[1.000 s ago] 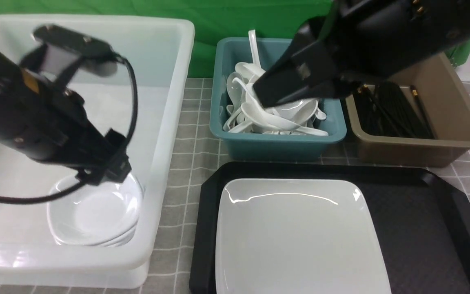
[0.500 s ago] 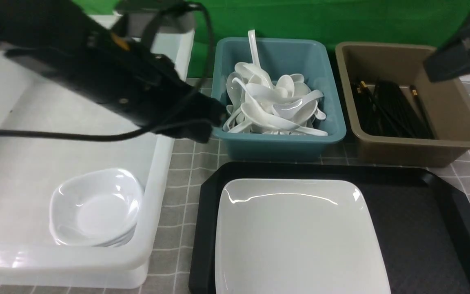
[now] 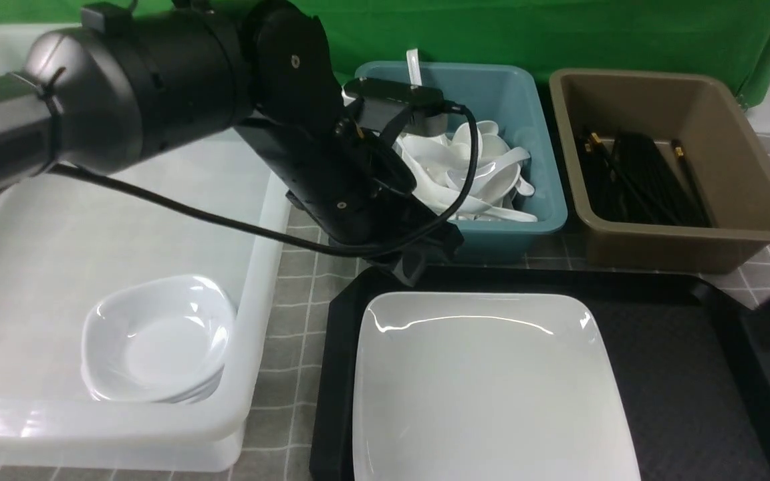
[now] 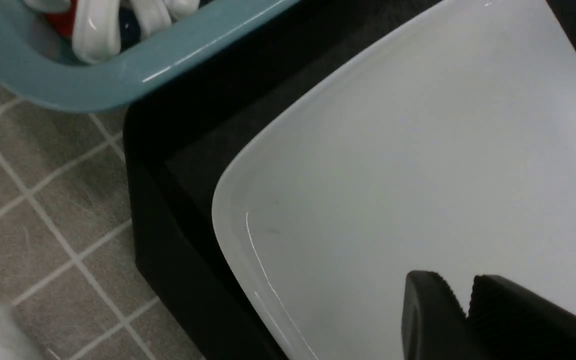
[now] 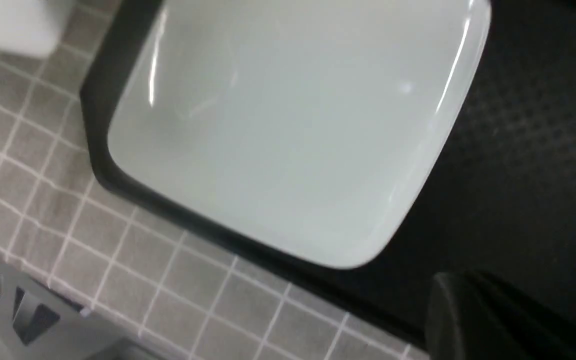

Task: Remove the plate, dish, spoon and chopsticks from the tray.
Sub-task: Use the right arm to grab a plate from the dinner plate

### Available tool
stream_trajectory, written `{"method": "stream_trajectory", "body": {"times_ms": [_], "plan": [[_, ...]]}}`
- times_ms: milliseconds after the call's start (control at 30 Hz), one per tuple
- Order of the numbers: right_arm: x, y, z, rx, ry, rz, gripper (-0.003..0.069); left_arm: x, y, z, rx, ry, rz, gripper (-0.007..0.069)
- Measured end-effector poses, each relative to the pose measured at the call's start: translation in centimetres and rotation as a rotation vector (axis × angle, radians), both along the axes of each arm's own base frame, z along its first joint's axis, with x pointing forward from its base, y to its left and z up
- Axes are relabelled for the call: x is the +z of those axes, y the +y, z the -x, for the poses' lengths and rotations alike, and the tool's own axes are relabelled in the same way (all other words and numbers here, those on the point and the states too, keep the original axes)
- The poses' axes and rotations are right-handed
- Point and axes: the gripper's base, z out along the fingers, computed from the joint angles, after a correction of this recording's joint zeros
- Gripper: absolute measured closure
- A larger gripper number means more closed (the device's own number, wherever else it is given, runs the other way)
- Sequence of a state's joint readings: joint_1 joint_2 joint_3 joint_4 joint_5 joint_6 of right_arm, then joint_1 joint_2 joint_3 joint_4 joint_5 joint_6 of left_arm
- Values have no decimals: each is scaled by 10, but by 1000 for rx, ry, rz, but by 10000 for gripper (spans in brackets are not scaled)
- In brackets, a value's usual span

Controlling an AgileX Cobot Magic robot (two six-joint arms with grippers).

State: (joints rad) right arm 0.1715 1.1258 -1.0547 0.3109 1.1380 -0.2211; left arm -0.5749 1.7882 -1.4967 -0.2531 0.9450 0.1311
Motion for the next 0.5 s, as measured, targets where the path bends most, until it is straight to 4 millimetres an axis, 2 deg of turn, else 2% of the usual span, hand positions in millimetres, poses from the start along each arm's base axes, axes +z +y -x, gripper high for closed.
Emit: {"method": "stream_trajectory", "body": {"times_ms": [167,333,400,500], "plan": [[-45,-1,6,-43,104,-1,636,-1,4,-1,-17,-14,-60,503],[-75,0,11,-119,136,-28,626,-2,8,-2,-21,-29,-102,555],[-92,-2,14,-168,146,-30,589,-2,8,-2,-23,-28,-107,587],[-109,-3,18,-217,152,-47,497,-3,9,-2,-24,-28,-111,613]]}}
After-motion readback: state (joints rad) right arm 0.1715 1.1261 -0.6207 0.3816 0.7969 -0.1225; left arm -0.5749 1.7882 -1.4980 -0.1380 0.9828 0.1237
